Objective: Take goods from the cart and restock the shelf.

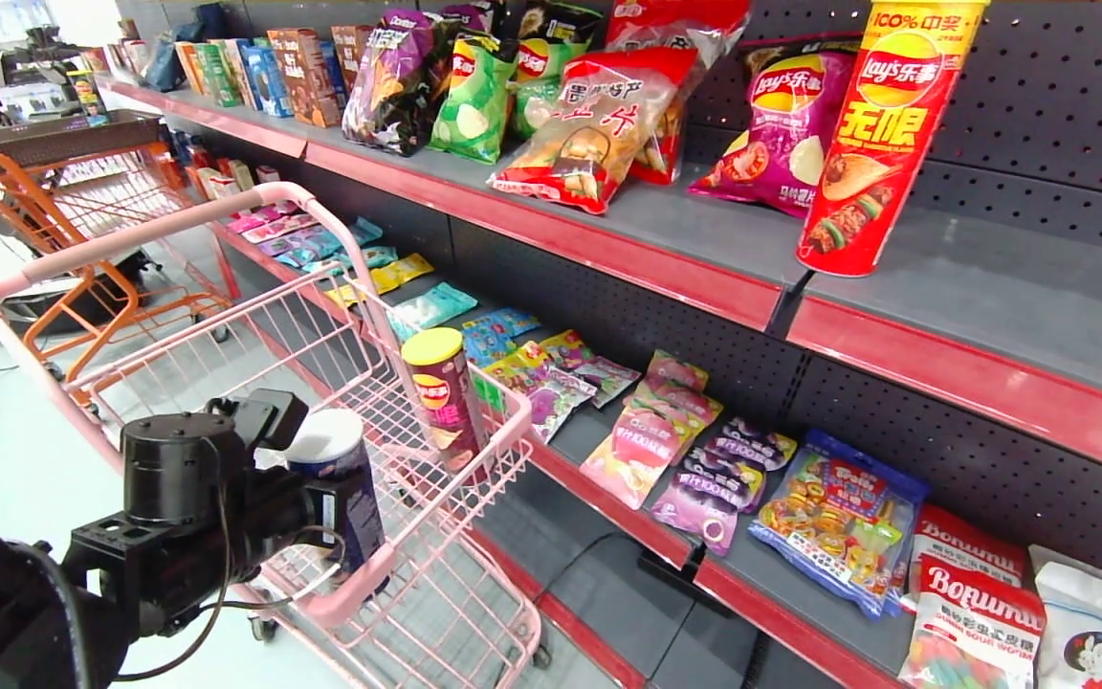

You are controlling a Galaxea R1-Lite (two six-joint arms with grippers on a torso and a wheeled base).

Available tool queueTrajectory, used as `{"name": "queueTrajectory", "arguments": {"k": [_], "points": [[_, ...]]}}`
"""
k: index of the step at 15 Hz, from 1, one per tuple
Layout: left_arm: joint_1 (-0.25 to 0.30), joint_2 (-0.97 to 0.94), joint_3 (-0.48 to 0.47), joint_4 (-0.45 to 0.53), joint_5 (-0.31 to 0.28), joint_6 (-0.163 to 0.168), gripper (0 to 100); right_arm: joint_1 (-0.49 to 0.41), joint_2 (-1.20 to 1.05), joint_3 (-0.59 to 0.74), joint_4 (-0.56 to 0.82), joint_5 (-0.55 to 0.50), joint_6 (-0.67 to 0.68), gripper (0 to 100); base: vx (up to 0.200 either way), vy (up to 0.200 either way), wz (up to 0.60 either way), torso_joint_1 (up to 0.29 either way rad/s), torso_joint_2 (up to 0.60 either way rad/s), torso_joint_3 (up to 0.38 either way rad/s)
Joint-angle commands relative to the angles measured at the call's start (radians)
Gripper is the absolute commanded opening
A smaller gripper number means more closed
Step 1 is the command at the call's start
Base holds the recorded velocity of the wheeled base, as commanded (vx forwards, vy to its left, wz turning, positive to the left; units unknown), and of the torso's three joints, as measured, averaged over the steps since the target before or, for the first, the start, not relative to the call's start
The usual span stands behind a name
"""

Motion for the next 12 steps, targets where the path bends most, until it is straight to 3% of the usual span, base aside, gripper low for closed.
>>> {"name": "queueTrajectory", "arguments": {"k": [1,3,5,6,8,10,12], "points": [[0.001,0.001,0.005,0.004,0.002,-0.001,0,0.0,0.001,0.0,0.0,0.0,-0.001,100,0.0,0.0,0.0,0.0,0.0,0.0],[0.006,-0.043,-0.018,0.012,0.002,-0.001,0,0.0,0.001,0.0,0.0,0.0,-0.001,100,0.0,0.0,0.0,0.0,0.0,0.0],[0.026,-0.098,-0.104,0.056,0.002,-0.001,0,0.0,0.001,0.0,0.0,0.0,-0.001,100,0.0,0.0,0.0,0.0,0.0,0.0],[0.036,-0.16,-0.172,0.145,0.002,-0.001,0,0.0,0.001,0.0,0.0,0.0,-0.001,100,0.0,0.0,0.0,0.0,0.0,0.0],[0.041,-0.299,-0.354,0.412,0.0,-0.008,0,0.0,0.001,0.0,0.0,0.0,-0.001,100,0.0,0.0,0.0,0.0,0.0,0.0],[0.041,-0.368,-0.425,0.498,0.002,-0.01,0,0.0,0.001,0.0,0.0,0.0,-0.001,100,0.0,0.0,0.0,0.0,0.0,0.0],[0.038,-0.529,-0.489,0.647,0.002,-0.005,0,0.0,0.001,0.0,0.0,0.002,-0.001,100,0.0,0.0,0.0,0.0,0.0,0.0]]}}
